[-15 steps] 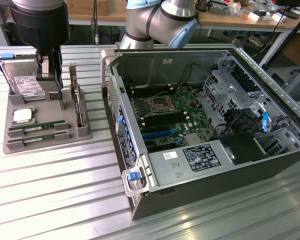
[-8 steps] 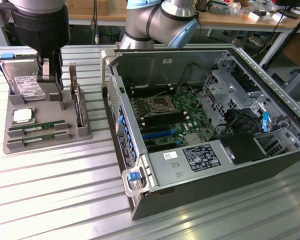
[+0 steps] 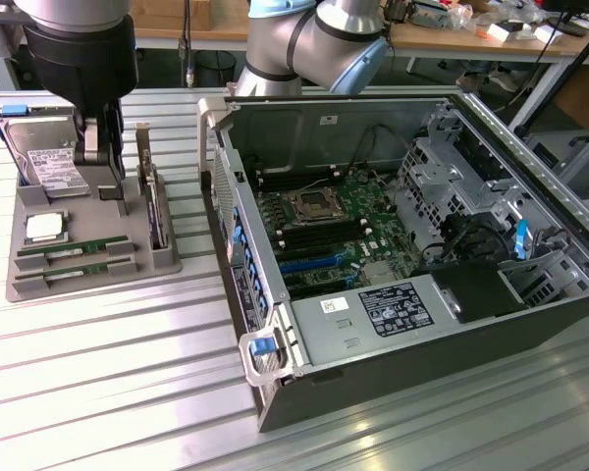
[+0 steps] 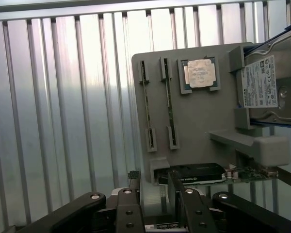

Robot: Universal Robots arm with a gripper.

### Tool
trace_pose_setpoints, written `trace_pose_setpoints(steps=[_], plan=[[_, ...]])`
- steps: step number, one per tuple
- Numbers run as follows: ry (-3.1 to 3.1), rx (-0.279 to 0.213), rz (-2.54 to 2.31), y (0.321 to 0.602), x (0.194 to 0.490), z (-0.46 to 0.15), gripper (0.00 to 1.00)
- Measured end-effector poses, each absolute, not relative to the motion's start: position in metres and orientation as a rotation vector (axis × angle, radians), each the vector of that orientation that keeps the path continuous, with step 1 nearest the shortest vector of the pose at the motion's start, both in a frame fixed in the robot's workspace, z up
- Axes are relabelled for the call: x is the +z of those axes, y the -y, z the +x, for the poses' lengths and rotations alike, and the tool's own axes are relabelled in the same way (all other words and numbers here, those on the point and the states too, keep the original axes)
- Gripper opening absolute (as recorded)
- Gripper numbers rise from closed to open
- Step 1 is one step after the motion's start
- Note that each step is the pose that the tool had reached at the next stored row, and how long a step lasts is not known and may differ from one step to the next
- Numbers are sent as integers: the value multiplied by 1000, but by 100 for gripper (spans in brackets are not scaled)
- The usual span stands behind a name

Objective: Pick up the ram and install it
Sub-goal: 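Pick up the ram and move it above insertion slot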

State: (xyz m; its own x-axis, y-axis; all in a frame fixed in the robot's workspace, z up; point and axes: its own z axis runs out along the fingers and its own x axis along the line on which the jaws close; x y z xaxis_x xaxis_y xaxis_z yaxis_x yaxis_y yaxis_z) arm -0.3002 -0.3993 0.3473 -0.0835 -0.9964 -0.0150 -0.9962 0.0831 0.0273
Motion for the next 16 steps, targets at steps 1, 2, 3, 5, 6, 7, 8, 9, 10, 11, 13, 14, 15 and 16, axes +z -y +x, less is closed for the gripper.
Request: trace_pose_setpoints(steps=[1, 2, 3, 5, 6, 7, 8, 9, 10, 11, 13, 14, 15, 16], plan=[[2306, -47, 2122, 399, 347, -300, 36], [2306, -47, 2122, 399, 347, -300, 36], [2306, -47, 2122, 399, 346, -300, 36], [2306, -47, 2122, 399, 344, -300, 36], [2306, -48, 2122, 399, 344, -300, 36], [2306, -48, 2122, 399, 343, -300, 36], [2306, -47, 2122, 399, 343, -300, 36], [2306, -48, 2122, 399, 342, -300, 36], [2306, -48, 2122, 399, 341, -300, 36], [2306, -47, 2122, 399, 340, -300, 36], [2306, -48, 2122, 399, 339, -300, 36], [2306, -48, 2122, 399, 338, -300, 36], [2306, -47, 2122, 399, 338, -300, 36], [2306, -48, 2122, 399, 337, -300, 36]])
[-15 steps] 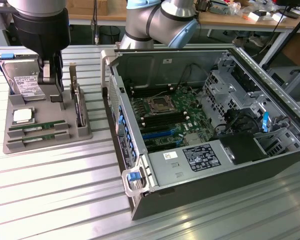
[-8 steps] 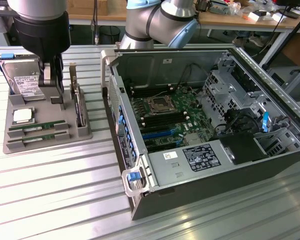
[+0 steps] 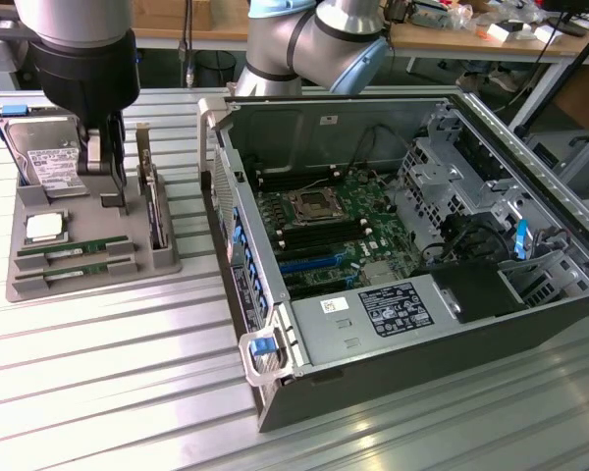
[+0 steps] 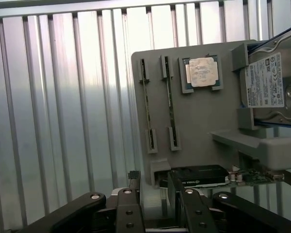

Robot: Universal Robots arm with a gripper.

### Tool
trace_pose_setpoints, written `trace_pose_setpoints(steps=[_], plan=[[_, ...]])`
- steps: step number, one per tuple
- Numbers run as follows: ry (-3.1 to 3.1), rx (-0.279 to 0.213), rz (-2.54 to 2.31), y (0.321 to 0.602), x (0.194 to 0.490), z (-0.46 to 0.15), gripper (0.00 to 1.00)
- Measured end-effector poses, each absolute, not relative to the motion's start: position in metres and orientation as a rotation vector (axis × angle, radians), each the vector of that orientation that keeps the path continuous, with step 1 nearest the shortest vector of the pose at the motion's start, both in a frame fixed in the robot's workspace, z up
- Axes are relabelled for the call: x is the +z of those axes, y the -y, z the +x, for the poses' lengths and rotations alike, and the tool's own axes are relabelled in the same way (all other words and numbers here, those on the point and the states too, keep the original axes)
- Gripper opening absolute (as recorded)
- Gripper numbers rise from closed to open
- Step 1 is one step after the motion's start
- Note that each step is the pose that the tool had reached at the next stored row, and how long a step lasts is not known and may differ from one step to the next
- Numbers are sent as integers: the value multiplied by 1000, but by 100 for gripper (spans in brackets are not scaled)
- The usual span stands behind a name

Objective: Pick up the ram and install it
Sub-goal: 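Pick up the ram and move it above insertion slot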

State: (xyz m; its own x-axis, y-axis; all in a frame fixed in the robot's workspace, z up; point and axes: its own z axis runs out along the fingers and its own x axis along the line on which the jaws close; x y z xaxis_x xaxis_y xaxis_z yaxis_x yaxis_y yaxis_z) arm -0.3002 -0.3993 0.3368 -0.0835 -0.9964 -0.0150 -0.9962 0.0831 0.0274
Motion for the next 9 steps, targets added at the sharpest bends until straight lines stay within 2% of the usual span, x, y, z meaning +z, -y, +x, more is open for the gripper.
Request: trace_pose_setpoints(steps=[9], plan=[[2306, -48, 2122, 399, 331, -300, 36]])
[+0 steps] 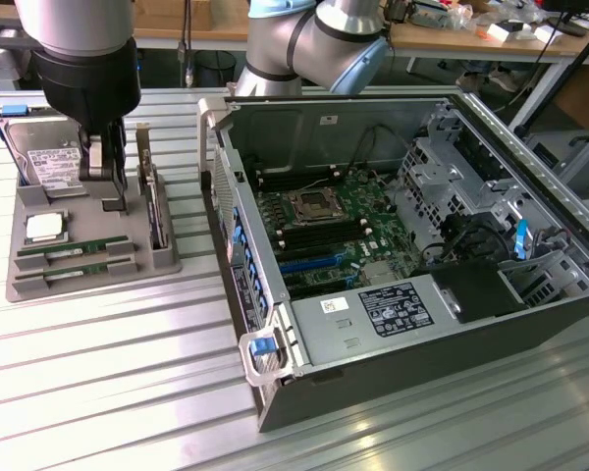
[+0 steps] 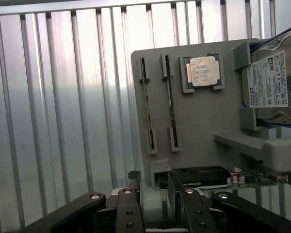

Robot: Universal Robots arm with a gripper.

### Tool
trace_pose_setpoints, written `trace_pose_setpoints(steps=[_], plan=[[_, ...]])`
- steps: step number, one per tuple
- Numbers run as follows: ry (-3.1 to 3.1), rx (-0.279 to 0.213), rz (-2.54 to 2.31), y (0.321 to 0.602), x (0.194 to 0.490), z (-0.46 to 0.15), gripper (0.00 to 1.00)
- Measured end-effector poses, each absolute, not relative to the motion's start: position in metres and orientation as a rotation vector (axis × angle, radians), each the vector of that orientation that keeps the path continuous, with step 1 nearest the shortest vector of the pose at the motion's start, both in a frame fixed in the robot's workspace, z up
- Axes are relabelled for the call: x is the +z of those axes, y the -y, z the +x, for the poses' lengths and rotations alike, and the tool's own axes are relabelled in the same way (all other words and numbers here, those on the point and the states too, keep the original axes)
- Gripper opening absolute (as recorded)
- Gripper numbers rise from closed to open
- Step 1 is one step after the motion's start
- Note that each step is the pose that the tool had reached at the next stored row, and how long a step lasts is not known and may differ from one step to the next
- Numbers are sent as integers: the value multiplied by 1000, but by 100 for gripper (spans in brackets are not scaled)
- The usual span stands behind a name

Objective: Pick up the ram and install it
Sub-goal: 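Pick up the ram and move it above insertion slot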

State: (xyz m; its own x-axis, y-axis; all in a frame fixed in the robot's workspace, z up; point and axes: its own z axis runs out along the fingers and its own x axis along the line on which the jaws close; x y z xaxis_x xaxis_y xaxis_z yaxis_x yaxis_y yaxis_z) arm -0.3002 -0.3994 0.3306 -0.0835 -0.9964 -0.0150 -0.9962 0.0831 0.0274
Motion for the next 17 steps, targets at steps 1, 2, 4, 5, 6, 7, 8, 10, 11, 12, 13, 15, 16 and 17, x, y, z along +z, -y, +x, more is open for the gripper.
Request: trace_pose_setpoints(steps=[1, 2, 4, 5, 6, 7, 8, 10, 11, 12, 13, 15, 16, 17], plan=[[2306, -48, 2122, 399, 330, -300, 36], [2306, -48, 2122, 399, 329, -300, 36], [2306, -47, 2122, 399, 328, -300, 36], [2306, -48, 2122, 399, 327, -300, 36], [2306, -48, 2122, 399, 327, -300, 36], [2306, -47, 2122, 399, 326, -300, 36], [2306, -48, 2122, 399, 325, -300, 36], [2306, -47, 2122, 399, 324, -300, 36], [2306, -48, 2122, 399, 323, -300, 36], [2306, -48, 2122, 399, 323, -300, 36], [2306, -48, 2122, 399, 322, -300, 36], [2306, -47, 2122, 399, 322, -300, 36], [2306, -47, 2122, 399, 321, -300, 36], [2306, -47, 2122, 399, 321, -300, 36]])
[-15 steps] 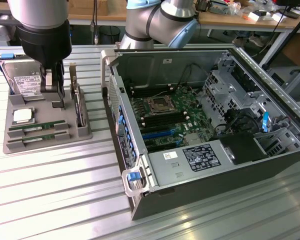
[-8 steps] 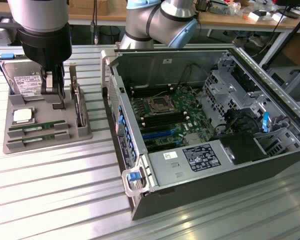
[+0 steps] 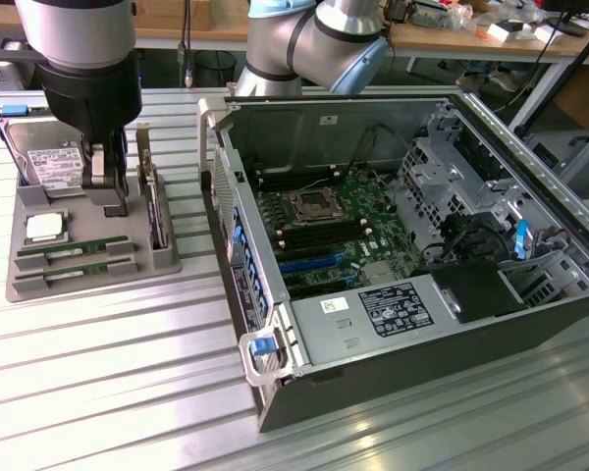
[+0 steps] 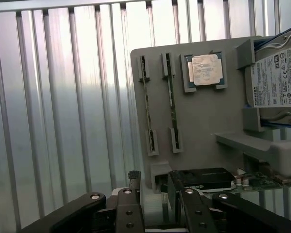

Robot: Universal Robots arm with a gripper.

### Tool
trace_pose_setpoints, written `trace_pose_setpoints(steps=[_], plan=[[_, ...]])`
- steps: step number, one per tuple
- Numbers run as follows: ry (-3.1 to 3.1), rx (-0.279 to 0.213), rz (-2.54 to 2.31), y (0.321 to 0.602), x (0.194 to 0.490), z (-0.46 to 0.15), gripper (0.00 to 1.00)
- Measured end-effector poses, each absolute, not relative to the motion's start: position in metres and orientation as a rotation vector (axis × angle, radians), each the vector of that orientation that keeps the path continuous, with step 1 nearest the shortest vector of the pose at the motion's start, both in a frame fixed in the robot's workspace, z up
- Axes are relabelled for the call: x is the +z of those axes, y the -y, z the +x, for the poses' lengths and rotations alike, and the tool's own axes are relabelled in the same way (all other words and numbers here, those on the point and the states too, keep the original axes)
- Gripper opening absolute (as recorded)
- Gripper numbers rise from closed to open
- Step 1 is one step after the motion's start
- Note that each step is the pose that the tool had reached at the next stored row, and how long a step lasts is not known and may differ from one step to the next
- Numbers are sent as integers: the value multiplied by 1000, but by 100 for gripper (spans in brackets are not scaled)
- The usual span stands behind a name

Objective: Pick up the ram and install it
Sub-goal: 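Pick up the ram and move it above insertion slot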

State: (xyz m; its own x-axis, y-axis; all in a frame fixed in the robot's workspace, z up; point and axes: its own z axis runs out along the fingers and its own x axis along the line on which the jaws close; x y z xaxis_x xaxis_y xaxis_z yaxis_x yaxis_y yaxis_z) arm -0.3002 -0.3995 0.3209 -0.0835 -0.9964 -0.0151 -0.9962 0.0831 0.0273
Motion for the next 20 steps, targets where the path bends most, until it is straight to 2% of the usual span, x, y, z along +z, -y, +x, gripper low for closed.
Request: trace_pose_setpoints(steps=[20], plan=[[2306, -47, 2122, 400, 310, -300, 36]])
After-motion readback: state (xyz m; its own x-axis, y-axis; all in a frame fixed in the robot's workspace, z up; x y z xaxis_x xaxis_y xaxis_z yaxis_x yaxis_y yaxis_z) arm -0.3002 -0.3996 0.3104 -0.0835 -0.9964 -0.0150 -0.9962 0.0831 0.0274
